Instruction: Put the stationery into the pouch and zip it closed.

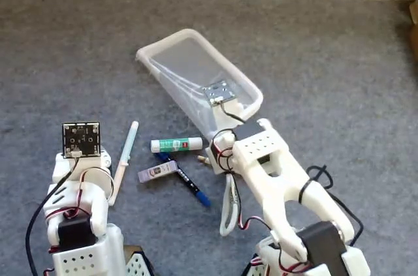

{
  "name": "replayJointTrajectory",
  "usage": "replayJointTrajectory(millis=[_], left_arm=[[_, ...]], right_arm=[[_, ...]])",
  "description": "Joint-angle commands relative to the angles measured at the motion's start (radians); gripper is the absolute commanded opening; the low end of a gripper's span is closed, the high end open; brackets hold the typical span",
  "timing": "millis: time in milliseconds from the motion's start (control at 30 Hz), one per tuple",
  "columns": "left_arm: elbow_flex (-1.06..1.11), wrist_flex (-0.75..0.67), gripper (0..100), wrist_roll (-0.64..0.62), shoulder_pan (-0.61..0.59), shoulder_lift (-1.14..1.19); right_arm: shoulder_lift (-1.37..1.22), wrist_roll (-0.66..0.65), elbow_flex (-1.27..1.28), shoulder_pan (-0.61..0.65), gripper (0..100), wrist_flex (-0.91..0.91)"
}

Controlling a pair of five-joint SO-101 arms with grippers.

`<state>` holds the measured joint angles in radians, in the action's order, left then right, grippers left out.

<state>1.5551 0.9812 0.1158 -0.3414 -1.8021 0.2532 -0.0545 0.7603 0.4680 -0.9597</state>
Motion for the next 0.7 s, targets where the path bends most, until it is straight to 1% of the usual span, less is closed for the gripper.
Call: replayJointTrajectory(millis=[0,167,300,467,600,667], left_arm=[[-0.008,-0.005,1,0.011,-0.001,-0.012],[-0.008,-0.005,1,0.011,-0.001,-0.012],[-0.008,-0.005,1,0.011,-0.001,-0.012],[-0.002,-0.005,1,0.011,-0.001,-0.012],[0.001,-0.005,1,0.011,-0.001,-0.012],[-0.002,-0.005,1,0.011,-0.001,-0.012]], right_arm=[[-0.015,0.008,-0.056,0.007,18.0,0.036],[-0.065,0.006,-0.059,0.007,17.3,0.035],[-0.081,0.005,-0.061,0.007,9.9,0.031],[-0.074,0.005,-0.062,0.007,3.3,0.028],[0.025,0.0,-0.047,0.007,0.4,0.028],[0.105,-0.04,-0.021,0.007,0.5,0.028]])
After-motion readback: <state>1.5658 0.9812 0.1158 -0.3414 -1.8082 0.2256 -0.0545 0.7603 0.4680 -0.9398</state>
